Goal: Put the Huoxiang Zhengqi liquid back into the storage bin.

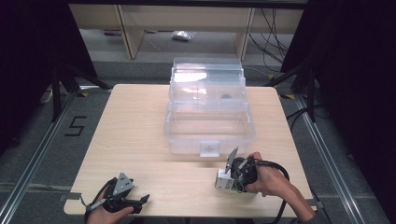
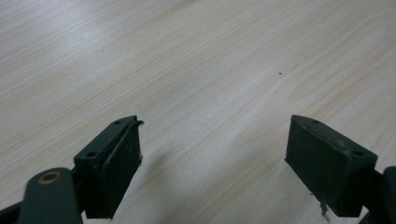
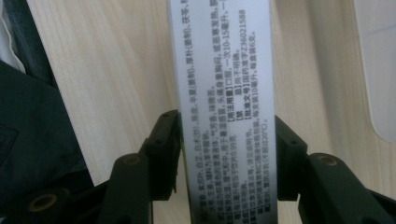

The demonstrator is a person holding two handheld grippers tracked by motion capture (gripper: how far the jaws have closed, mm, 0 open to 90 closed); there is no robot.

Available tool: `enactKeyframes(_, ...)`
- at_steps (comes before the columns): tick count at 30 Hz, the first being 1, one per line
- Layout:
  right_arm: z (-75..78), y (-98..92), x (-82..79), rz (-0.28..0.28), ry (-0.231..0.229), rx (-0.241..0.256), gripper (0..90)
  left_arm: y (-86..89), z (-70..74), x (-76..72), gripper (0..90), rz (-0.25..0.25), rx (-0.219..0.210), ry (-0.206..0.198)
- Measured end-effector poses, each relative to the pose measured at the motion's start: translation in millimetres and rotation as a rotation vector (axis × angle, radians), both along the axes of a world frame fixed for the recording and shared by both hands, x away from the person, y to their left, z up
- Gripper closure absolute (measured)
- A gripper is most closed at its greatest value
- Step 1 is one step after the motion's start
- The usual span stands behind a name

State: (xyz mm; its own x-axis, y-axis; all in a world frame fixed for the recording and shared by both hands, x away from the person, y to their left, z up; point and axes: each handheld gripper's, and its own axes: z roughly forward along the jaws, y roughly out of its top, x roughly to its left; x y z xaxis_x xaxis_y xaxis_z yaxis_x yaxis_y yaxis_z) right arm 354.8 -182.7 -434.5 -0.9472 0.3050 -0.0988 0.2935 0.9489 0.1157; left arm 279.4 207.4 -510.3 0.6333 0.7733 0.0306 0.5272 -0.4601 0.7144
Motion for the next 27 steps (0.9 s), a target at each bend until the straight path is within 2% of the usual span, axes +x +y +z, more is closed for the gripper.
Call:
enactKeyframes(1, -1.4, -0.6, 3.0, 0.042, 0.002, 0.001, 55.8, 0.4, 0.8, -0.5, 17.5, -0.007, 0.005, 0.005)
enactKeyframes(2, -1.4, -0.6, 3.0, 0.042, 0.002, 0.001, 55.8, 0.4, 0.8, -0.5, 17.5, -0.007, 0.005, 0.005)
enactKeyframes(3, -1.5, 0.2, 1.1, 0.012, 0.007, -0.006, 57.5, -0.7, 0.0, -0.8, 17.5, 0.001, -0.012, 0.002)
enactKeyframes(4, -1.6, 0.6, 2.3, 0.040, 0.014, -0.012, 58.7, -1.0, -0.7, -0.4, 17.5, 0.011, -0.013, -0.003)
enactKeyframes(5, -2.6, 0.1, 2.6, 0.046, 0.016, -0.005, 59.3, 1.0, 0.1, 0.5, 17.5, -0.007, 0.015, -0.001)
enactKeyframes(7, -1.6, 1.1, 2.5, 0.054, 0.025, -0.016, 62.3, -1.5, -1.2, -0.6, 17.5, 0.011, -0.022, -0.004)
enactKeyframes(8, -1.6, 1.1, 2.5, 0.054, 0.025, -0.016, 62.3, -1.5, -1.2, -0.6, 17.5, 0.011, -0.022, -0.004)
enactKeyframes(9, -1.4, 0.7, 3.9, 0.081, 0.030, -0.015, 63.2, -1.8, -1.2, -0.8, 17.5, 0.011, -0.020, -0.002)
enactKeyframes(11, 0.3, 0.8, 3.3, 0.052, 0.044, -0.024, 64.0, -1.6, -0.8, -0.8, 17.5, 0.008, -0.019, 0.000)
enactKeyframes(12, 0.6, 0.7, 4.1, 0.058, 0.046, -0.029, 64.1, 0.2, 0.4, -0.4, 17.5, -0.006, 0.007, 0.004)
enactKeyframes(13, -0.3, 0.3, 6.4, 0.090, 0.037, -0.027, 64.2, -1.4, -0.9, -0.4, 17.5, 0.011, -0.013, -0.004)
enactKeyframes(14, -0.1, 0.1, 5.5, 0.076, 0.038, -0.027, 64.3, -1.6, -1.1, -0.7, 17.5, 0.012, -0.020, -0.002)
enactKeyframes(16, 1.0, 0.8, 5.3, 0.074, 0.040, -0.034, 64.3, -0.2, -0.4, -0.1, 17.5, 0.007, 0.000, 0.000)
enactKeyframes(18, 3.9, 1.4, 5.1, 0.068, 0.039, -0.040, 64.4, -1.1, -0.5, -0.7, 17.5, 0.005, -0.014, 0.002)
enactKeyframes(19, 4.4, 0.7, 6.7, 0.090, 0.030, -0.037, 64.4, -1.6, -0.9, -0.9, 17.5, 0.008, -0.019, 0.000)
enactKeyframes(20, 6.5, 1.3, 6.2, 0.087, 0.026, -0.040, 64.4, -1.3, -0.8, -0.8, 17.5, 0.006, -0.018, 0.003)
enactKeyframes(21, 8.7, 1.8, 8.5, 0.121, 0.026, -0.041, 64.4, -1.3, -0.8, -0.7, 17.5, 0.008, -0.018, 0.001)
enactKeyframes(22, 11.2, 2.9, 5.5, 0.077, 0.034, -0.043, 64.4, 0.4, 0.3, -0.1, 17.5, -0.003, 0.007, 0.004)
enactKeyframes(23, 14.8, 2.5, 8.6, 0.103, 0.024, -0.029, 64.4, -1.3, -1.1, -0.4, 17.5, 0.012, -0.017, -0.005)
enactKeyframes(27, 21.3, 3.6, 10.5, 0.115, 0.023, -0.031, 64.4, -0.9, -1.0, -0.4, 17.5, 0.012, -0.016, -0.005)
